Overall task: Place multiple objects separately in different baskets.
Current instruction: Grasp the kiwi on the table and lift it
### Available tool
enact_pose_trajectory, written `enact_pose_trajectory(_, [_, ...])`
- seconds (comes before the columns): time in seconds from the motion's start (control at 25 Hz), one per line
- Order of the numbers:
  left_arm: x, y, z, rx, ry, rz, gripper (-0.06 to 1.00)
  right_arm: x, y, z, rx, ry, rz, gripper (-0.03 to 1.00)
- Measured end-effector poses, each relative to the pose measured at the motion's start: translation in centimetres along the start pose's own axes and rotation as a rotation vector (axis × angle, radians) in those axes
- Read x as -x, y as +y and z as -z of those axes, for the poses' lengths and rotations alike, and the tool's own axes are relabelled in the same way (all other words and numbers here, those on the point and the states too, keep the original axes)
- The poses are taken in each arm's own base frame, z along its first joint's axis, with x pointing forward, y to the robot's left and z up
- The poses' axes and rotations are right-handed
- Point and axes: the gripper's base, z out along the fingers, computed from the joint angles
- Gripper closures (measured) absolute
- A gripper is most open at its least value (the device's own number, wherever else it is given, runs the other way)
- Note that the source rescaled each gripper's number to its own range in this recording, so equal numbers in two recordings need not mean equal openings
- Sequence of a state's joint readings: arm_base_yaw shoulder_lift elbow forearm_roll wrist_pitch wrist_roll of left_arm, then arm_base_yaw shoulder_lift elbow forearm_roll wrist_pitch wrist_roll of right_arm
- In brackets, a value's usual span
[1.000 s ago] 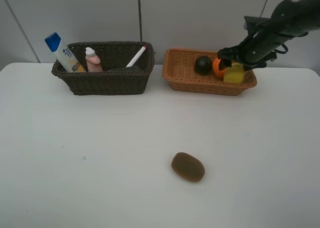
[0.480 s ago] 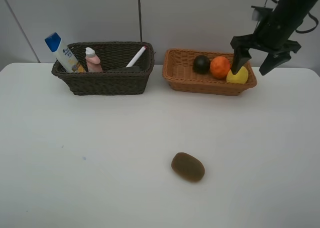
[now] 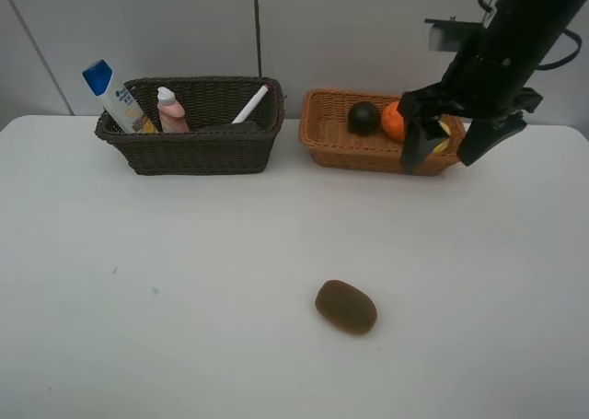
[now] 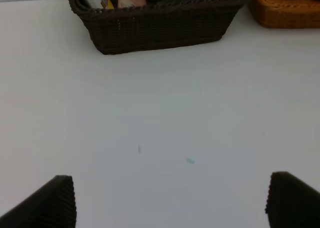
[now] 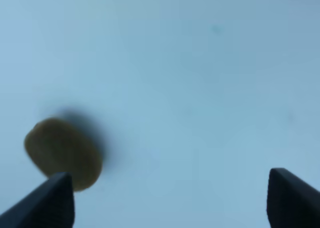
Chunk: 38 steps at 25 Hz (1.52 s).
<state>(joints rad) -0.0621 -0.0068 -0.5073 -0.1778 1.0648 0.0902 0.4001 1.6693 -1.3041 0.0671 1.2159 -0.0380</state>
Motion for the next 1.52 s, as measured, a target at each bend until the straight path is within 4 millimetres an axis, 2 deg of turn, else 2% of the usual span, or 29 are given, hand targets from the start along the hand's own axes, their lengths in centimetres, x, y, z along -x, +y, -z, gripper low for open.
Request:
enact_pose_trajectory(0.12, [0.0, 0.0, 0.0, 0.000, 0.000, 0.000, -0.06, -2.1, 3.3, -1.5, 0.006, 0.072, 0.114, 0.18])
enact_pose_trajectory(0.24, [0.0, 0.0, 0.0, 0.000, 0.000, 0.000, -0.06, -3.8, 5.4, -3.7, 0.005, 0.134, 0.190, 0.18])
enact_pose_trajectory(0.44, [0.0, 0.0, 0.0, 0.000, 0.000, 0.000, -0.06, -5.2, 7.4, -6.2, 0.036, 0.090, 0.237, 0.18])
enact_pose_trajectory(0.64, [0.0, 0.0, 0.0, 0.000, 0.000, 0.000, -0.06, -5.4, 8.8, -7.1, 0.067, 0.018, 0.288, 0.18])
enact_pose_trajectory(0.96, [0.0, 0.0, 0.0, 0.000, 0.000, 0.000, -0.06, -6.0, 8.6, -10.3, 0.060, 0.031, 0.339, 0.18])
enact_pose_trajectory(1.52, [0.0, 0.0, 0.0, 0.000, 0.000, 0.000, -0.06, -5.1, 8.6, -13.5, 0.048, 0.027, 0.375, 0.18])
